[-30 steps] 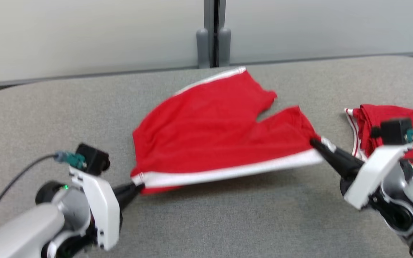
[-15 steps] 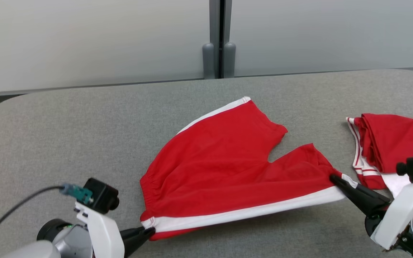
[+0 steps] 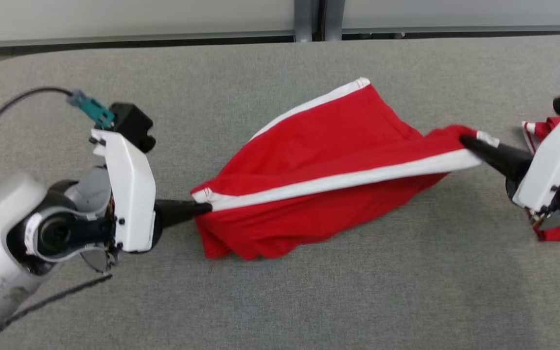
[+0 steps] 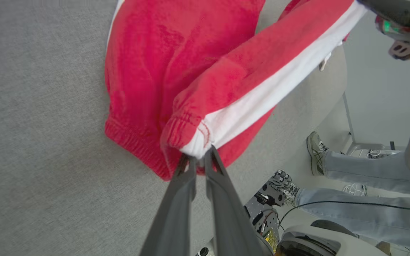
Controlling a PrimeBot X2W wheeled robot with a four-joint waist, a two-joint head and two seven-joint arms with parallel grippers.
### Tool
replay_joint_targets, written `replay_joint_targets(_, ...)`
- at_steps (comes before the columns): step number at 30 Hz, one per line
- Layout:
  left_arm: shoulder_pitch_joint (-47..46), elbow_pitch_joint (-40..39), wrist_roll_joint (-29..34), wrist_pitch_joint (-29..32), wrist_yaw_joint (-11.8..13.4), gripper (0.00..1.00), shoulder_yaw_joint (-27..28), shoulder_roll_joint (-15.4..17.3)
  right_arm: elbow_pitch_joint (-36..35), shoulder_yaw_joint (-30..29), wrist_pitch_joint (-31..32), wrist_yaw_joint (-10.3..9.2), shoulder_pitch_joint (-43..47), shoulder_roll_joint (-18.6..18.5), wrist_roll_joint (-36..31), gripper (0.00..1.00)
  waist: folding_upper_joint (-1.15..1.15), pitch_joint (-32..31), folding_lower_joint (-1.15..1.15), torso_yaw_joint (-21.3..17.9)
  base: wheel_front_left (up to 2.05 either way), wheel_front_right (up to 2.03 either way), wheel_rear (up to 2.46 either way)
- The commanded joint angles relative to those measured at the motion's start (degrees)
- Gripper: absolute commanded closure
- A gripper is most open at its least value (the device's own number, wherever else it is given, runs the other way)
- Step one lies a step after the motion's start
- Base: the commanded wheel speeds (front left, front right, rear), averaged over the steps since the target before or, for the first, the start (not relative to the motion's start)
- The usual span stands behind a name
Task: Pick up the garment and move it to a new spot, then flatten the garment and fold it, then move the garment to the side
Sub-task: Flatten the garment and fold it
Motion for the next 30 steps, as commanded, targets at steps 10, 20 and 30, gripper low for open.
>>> replay_joint_targets(10,-11.0,11.2,-3.1,7.4,-1.3,1.00,3.2,-3.6,10.1,-7.3,15.9,0.01,-19.8,8.2,-12.1,1.00,0.00,11.1,0.00,2.8,0.00,0.00,0.00)
replay_joint_targets(20,-14.6,17.5,-3.3,8.4,-3.1,1.00,3.9,-7.1,17.2,-8.3,17.8,0.01,-29.1,11.7,-19.1,1.00,0.00,13.6,0.00,5.1,0.00,0.00,0.00)
replay_joint_targets(30,-13.6,22.4,-1.6,7.5,-5.8,0.00,2.4,-10.1,22.8,-7.9,11.9,0.02,-30.0,13.0,-20.4,0.00,0.00,12.2,0.00,6.0,0.00,0.00,0.00)
